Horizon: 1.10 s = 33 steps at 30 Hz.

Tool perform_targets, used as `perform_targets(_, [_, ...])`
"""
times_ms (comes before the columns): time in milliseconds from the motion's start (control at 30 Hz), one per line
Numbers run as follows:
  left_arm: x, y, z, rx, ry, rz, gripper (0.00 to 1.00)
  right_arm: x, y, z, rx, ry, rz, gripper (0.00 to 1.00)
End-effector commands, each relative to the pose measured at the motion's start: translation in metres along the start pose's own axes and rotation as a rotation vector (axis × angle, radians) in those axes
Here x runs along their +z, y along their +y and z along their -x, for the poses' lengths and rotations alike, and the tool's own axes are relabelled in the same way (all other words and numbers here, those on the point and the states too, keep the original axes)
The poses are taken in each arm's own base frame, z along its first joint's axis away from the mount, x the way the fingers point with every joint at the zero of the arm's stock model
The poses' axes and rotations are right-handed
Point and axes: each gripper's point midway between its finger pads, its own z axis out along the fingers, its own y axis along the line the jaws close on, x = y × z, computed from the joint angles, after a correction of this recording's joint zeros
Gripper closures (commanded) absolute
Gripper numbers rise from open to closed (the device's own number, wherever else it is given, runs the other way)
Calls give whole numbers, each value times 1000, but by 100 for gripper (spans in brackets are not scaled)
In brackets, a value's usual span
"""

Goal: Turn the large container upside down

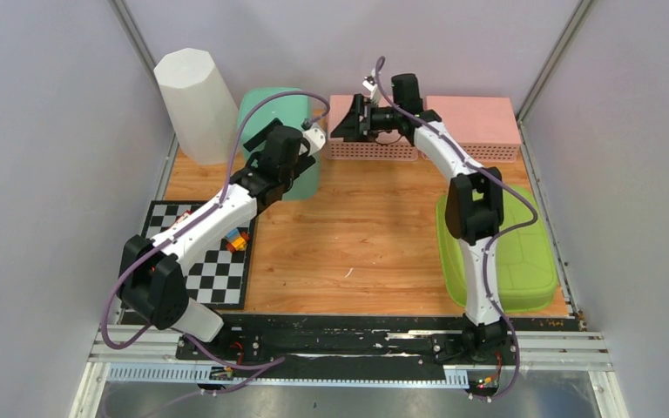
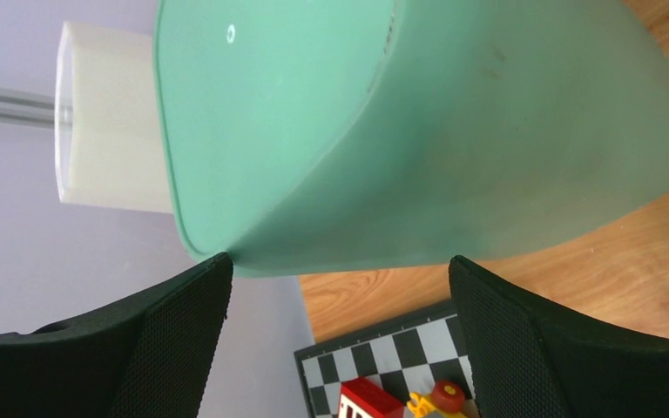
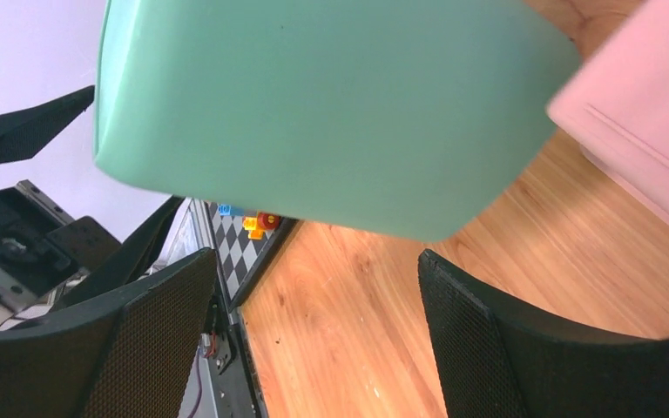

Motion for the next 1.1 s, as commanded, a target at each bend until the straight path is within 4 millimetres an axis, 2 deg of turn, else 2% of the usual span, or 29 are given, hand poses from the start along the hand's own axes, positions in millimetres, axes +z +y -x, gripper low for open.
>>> perform_targets(0, [-5, 25, 32, -33, -106, 51, 1, -40, 23, 16, -60, -66, -12, 12])
perform_targets(100, [-17, 38, 41, -61, -139, 55, 0, -58, 37, 12, -76, -73, -5, 12])
perform_targets(267, [-40, 52, 36, -104, -163, 56, 0, -94, 84, -3, -169, -89, 19, 10])
perform_targets(333, [-47, 49, 26, -120, -150, 44, 0, -110, 99, -11, -218, -98, 13, 9])
perform_targets(500, [-54, 25, 5, -143, -152, -33, 0, -142, 126, -39, -315, -110, -11, 7])
perform_targets(567, [-51, 22, -2, -120, -144, -14, 0, -151, 133, -52, -353, -110, -21, 6])
perform_targets(700, [-35, 28, -6, -86, -118, 37, 0, -169, 146, -73, -431, -112, -56, 4])
perform_targets(933, [1, 39, 4, -49, -98, 112, 0, -188, 157, -100, -514, -115, -84, 1])
perform_targets(1067, [18, 39, 9, -16, -83, 127, 0, -194, 158, -106, -554, -128, -102, 0])
